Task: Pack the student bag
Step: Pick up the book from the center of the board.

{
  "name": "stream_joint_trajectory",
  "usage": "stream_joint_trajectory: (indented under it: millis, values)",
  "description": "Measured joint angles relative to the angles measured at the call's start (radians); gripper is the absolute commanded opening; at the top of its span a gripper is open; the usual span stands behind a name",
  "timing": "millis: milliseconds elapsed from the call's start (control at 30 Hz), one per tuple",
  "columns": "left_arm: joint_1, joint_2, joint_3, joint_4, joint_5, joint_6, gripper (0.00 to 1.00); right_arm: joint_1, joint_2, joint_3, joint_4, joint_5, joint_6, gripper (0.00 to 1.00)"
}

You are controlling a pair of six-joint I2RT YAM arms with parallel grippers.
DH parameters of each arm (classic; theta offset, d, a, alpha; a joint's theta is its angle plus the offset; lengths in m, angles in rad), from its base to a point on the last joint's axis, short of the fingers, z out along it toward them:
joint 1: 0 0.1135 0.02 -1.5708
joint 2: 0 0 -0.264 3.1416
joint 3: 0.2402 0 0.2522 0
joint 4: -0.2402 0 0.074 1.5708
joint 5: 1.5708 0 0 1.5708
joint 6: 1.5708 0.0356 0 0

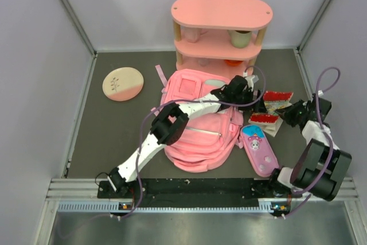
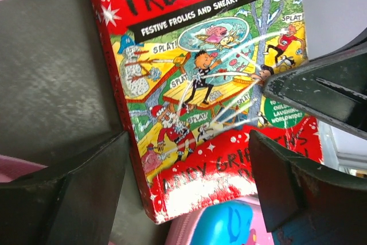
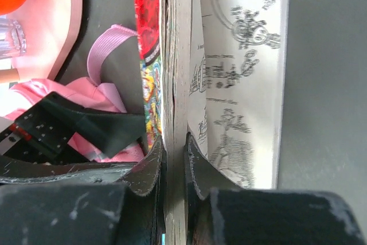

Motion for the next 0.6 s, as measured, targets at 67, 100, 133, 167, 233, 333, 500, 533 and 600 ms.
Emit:
stream_joint_trajectory:
  millis: [67, 100, 133, 167, 233, 333, 500, 533, 600]
  values:
    - [-0.004, -0.005, -0.011, 0.023, 0.015, -0.008, 0.98, 0.008, -0.053, 0.014, -0.064, 0.021, -0.011, 0.0]
    - [-0.007, -0.015, -0.026, 0.032, 0.018, -0.008, 0.98, 0.011, -0.086, 0.024, -0.098, 0.031, -0.014, 0.0]
    - [-0.011, -0.032, -0.049, 0.038, 0.018, -0.008, 0.98, 0.011, -0.111, 0.032, -0.122, 0.036, -0.018, 0.0]
    - [-0.014, -0.054, -0.072, 0.039, 0.016, -0.007, 0.98, 0.01, -0.143, 0.05, -0.156, 0.042, -0.022, 0.0]
    - [-0.017, -0.116, -0.127, 0.045, 0.0, 0.0, 0.98, 0.004, -0.185, 0.077, -0.191, 0.039, -0.02, 0.0]
    - [-0.017, -0.254, -0.24, 0.056, -0.042, 0.02, 0.98, -0.003, -0.239, 0.128, -0.218, 0.01, -0.005, 0.0]
    - [-0.005, -0.572, -0.467, 0.136, -0.122, 0.052, 0.98, -0.003, -0.311, 0.187, -0.213, -0.111, 0.042, 0.0]
    - [0.0, -0.635, -0.512, 0.158, -0.136, 0.058, 0.98, -0.003, -0.312, 0.201, -0.213, -0.153, 0.052, 0.0]
    - [0.01, -0.74, -0.583, 0.196, -0.154, 0.065, 0.98, -0.003, -0.311, 0.221, -0.209, -0.224, 0.072, 0.0]
